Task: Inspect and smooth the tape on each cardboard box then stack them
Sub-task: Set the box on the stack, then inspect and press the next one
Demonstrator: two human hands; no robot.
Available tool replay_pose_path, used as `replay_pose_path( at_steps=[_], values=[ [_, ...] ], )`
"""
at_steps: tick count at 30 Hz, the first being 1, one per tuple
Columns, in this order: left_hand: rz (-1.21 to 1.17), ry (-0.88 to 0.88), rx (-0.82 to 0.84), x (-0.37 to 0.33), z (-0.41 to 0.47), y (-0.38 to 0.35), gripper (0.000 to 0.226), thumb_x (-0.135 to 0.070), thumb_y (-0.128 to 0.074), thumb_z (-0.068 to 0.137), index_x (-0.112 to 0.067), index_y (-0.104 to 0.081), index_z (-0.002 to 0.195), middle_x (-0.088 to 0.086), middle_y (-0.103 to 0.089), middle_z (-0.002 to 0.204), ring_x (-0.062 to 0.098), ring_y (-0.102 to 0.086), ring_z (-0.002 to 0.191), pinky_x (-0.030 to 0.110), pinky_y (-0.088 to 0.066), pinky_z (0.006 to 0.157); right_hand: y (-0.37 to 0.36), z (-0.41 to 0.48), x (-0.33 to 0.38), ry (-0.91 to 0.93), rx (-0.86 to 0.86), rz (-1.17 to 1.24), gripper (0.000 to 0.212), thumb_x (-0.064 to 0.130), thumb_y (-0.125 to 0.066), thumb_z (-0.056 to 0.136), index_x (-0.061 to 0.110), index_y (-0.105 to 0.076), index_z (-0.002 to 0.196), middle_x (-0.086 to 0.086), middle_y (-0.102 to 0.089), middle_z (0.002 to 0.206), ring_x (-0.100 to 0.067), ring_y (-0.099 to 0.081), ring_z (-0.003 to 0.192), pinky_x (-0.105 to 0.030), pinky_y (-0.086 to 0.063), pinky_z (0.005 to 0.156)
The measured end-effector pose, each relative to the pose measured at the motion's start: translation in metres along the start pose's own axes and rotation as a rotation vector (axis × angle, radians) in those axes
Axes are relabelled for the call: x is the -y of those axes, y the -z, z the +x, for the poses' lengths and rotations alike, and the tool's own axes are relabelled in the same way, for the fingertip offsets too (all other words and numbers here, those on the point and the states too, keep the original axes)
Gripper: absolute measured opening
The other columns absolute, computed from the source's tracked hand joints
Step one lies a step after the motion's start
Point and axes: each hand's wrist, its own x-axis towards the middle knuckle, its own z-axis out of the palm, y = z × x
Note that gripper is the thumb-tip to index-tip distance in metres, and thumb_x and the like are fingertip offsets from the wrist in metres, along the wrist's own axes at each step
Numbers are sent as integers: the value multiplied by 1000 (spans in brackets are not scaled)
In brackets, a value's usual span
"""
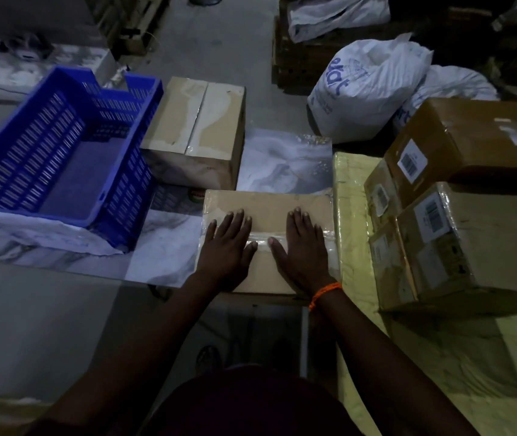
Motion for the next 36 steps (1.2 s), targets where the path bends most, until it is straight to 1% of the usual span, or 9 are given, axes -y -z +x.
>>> replay_pose_path(
  at_steps=[6, 10, 15, 19, 26, 29, 31, 33, 36],
  values=[
    [-28, 20, 50, -6, -6, 8, 75, -59, -8, 100, -20, -13, 164, 5, -2, 172, 24, 2, 158, 51, 3, 125, 6, -3, 0, 5, 51, -2, 82, 62, -33, 104, 11, -14, 164, -9, -9, 173, -25, -4, 160, -47, -2, 127],
    [-74, -17, 44, -8, -33, 10, 80, -63, -14, 97, -17, -23, 162, 9, -8, 171, 28, -4, 158, 57, -1, 123, 8, -27, -1, 41, 116, -13, 79, 59, -33, 103, 9, -19, 163, -11, -15, 172, -25, -10, 160, -49, -8, 127],
    [-29, -59, 52, 5, -79, -6, 72, -62, -16, 103, -21, -19, 163, 8, -4, 171, 27, -3, 158, 62, -9, 124, -7, -82, -15, 106, 28, 3, 76, 59, -28, 103, 9, -34, 159, -10, -26, 168, -23, -16, 157, -54, -18, 127],
    [40, -64, 31, 10, -91, -16, 70, -61, -15, 105, -22, -19, 163, 6, -8, 171, 25, -7, 158, 57, -13, 125, -17, -99, -20, 145, -80, -63, 72, 58, -21, 107, 10, -37, 158, -8, -29, 167, -21, -17, 156, -49, -13, 126],
    [-28, -62, -3, 9, -88, -15, 71, -64, -17, 104, -24, -25, 162, 5, -13, 171, 24, -10, 158, 53, -10, 126, -12, -93, -16, 131, -57, -54, 68, 53, -32, 103, 10, -44, 155, -10, -38, 162, -28, -33, 152, -47, -14, 125],
    [-148, -42, -69, 8, -83, -7, 65, -61, -33, 102, -23, -44, 154, 7, -30, 166, 26, -26, 154, 56, -22, 123, 0, -80, -22, 153, -5, -12, 67, 51, -36, 101, 8, -50, 150, -13, -47, 157, -30, -42, 148, -55, -29, 122],
    [-226, -56, -201, 10, -75, 2, 52, -48, -49, 99, -17, -60, 139, 12, -50, 152, 29, -45, 141, 57, -40, 112, 10, -69, -29, 173, -141, 74, 58, 41, -46, 99, 2, -59, 141, -19, -57, 147, -33, -53, 137, -54, -43, 113],
    [-322, 16, -341, 13, -64, 11, 42, -33, -62, 97, -15, -61, 134, 12, -54, 146, 28, -48, 135, 47, -43, 108, 21, -56, -34, 65, -301, 183, 50, 30, -58, 97, 0, -60, 137, -23, -59, 141, -33, -52, 131, -50, -47, 109],
    [-487, 249, -328, 19, -39, 26, 52, -27, -68, 96, -17, -51, 144, 9, -47, 152, 23, -41, 141, 38, -35, 111, 36, -31, -39, -229, -238, 324, 65, 26, -72, 95, 4, -46, 150, -21, -46, 151, -36, -44, 137, -50, -44, 112]
  ],
)
